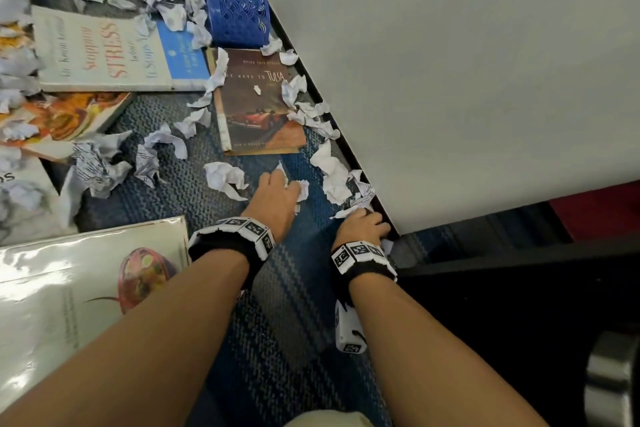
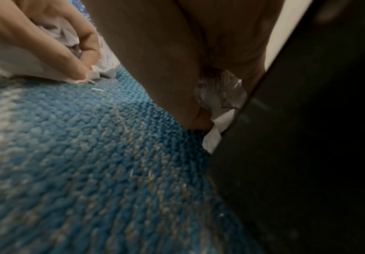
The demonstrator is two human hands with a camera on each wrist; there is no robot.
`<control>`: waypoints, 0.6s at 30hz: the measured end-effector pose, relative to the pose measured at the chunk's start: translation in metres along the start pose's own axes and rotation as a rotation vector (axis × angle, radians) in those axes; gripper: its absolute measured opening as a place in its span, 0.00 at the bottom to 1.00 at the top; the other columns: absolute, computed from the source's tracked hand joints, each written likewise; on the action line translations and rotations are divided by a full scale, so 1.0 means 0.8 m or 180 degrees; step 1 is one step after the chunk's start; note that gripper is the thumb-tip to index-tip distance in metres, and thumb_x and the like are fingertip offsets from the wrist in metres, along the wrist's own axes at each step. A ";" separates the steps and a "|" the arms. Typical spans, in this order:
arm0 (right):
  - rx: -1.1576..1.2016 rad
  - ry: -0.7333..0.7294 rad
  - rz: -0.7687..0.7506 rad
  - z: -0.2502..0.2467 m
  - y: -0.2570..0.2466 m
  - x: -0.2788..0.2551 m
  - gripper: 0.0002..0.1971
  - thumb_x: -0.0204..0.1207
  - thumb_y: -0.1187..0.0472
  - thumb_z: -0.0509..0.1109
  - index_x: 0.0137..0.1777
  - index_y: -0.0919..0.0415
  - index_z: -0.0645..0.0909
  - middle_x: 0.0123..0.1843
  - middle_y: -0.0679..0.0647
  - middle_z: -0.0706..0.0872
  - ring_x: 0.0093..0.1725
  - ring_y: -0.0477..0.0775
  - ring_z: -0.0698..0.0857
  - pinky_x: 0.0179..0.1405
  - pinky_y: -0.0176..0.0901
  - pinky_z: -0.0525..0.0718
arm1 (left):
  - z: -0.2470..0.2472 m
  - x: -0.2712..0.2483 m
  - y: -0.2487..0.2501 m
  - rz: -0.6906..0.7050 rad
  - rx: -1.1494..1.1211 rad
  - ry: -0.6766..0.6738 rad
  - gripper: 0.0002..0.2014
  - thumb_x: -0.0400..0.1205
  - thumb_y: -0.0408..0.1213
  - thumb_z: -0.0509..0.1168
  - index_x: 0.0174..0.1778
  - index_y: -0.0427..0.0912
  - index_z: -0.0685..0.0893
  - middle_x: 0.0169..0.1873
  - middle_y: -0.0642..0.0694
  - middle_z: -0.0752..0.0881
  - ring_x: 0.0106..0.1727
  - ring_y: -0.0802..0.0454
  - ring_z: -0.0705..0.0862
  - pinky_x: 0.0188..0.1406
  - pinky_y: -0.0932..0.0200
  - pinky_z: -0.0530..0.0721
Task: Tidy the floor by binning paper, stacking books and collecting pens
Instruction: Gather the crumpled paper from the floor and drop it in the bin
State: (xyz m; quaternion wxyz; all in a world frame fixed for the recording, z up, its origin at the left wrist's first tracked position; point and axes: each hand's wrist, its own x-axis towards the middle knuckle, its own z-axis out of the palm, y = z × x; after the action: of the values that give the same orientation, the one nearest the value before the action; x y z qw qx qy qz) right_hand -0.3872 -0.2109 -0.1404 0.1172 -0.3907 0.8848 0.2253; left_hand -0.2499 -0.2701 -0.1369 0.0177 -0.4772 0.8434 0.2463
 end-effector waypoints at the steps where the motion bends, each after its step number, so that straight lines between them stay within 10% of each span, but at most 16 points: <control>1: -0.0011 0.0015 -0.0021 -0.001 0.001 0.000 0.16 0.83 0.66 0.51 0.69 0.66 0.66 0.69 0.67 0.70 0.67 0.66 0.71 0.52 0.53 0.76 | 0.000 0.001 -0.005 -0.0066 -0.0165 0.0067 0.13 0.83 0.30 0.59 0.63 0.34 0.73 0.61 0.33 0.71 0.60 0.35 0.72 0.58 0.47 0.71; 6: 0.0420 0.0155 -0.0184 -0.018 0.000 -0.008 0.19 0.81 0.67 0.61 0.70 0.66 0.65 0.70 0.66 0.69 0.65 0.67 0.74 0.60 0.54 0.80 | -0.007 0.000 -0.013 -0.0439 -0.0932 0.0207 0.17 0.76 0.19 0.62 0.61 0.31 0.72 0.58 0.31 0.70 0.46 0.31 0.79 0.44 0.43 0.75; 12: 0.2105 0.1067 -0.0648 -0.050 -0.017 -0.036 0.24 0.70 0.69 0.65 0.67 0.62 0.69 0.62 0.63 0.71 0.56 0.66 0.77 0.53 0.51 0.77 | -0.013 0.002 -0.019 -0.0571 -0.0756 0.0061 0.32 0.79 0.22 0.61 0.79 0.39 0.62 0.63 0.32 0.66 0.51 0.29 0.81 0.52 0.43 0.78; 18: 0.1950 0.1142 -0.0129 -0.055 -0.036 -0.010 0.36 0.70 0.49 0.64 0.79 0.49 0.58 0.77 0.61 0.60 0.67 0.65 0.68 0.63 0.63 0.74 | -0.012 -0.006 -0.018 -0.0607 -0.0033 0.0204 0.17 0.80 0.24 0.59 0.65 0.36 0.71 0.60 0.35 0.67 0.53 0.37 0.76 0.48 0.51 0.72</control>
State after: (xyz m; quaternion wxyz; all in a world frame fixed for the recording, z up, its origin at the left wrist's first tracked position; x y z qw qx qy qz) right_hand -0.3615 -0.2442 -0.1080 0.0760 -0.3882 0.9099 -0.1250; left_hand -0.2334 -0.2765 -0.1332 0.0117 -0.5630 0.7930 0.2325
